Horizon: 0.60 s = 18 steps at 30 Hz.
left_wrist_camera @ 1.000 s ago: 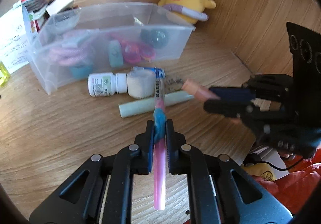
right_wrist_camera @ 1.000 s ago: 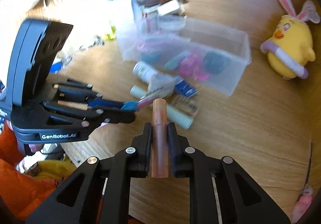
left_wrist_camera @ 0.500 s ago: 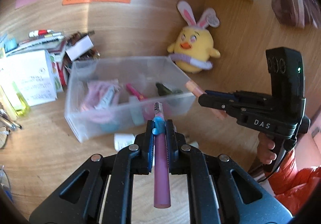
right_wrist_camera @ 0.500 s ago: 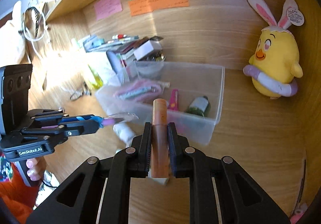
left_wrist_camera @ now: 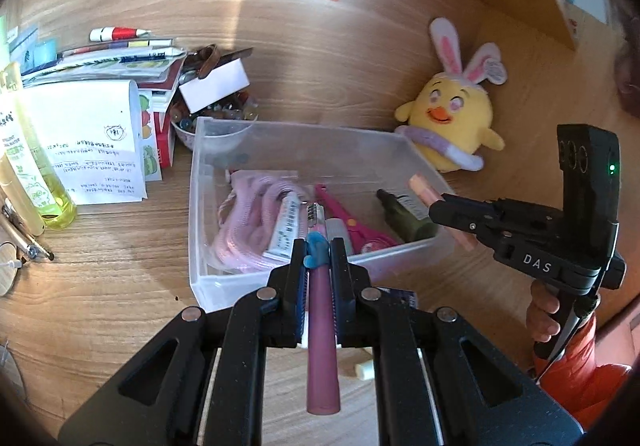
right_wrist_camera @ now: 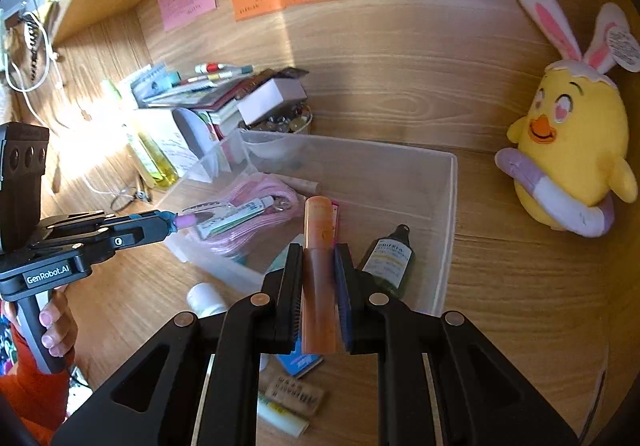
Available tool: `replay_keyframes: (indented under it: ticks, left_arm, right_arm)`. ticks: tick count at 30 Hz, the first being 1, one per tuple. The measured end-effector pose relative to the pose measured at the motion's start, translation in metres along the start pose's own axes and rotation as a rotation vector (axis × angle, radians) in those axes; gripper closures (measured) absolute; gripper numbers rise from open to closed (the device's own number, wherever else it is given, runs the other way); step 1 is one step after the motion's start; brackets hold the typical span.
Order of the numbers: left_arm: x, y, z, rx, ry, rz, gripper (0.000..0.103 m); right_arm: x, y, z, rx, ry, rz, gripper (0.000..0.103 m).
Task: Organize objects
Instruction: 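Carry and drop the lip gloss into the box with the right gripper while the left drops the pen in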
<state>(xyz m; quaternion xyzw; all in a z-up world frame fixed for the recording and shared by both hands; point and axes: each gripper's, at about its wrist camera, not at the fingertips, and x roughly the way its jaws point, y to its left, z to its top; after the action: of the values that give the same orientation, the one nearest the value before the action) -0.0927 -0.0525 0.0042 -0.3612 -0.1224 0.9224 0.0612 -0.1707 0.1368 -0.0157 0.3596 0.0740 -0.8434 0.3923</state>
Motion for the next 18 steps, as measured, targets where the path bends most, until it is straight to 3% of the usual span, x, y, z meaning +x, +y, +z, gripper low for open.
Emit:
replay_keyframes:
  ticks: [9,18]
  left_arm:
    - [0.015,-0.002,0.003,0.016,0.026,0.017,0.093]
    - [0.012,-0.011,0.005,0.04,0.023,0.029,0.092]
  right_arm:
    - [0.033,0.006,0.004,-0.027,0.089,0.008,0.089]
    - [0.021,0.011,0.003,-0.04,0.077,0.009,0.087]
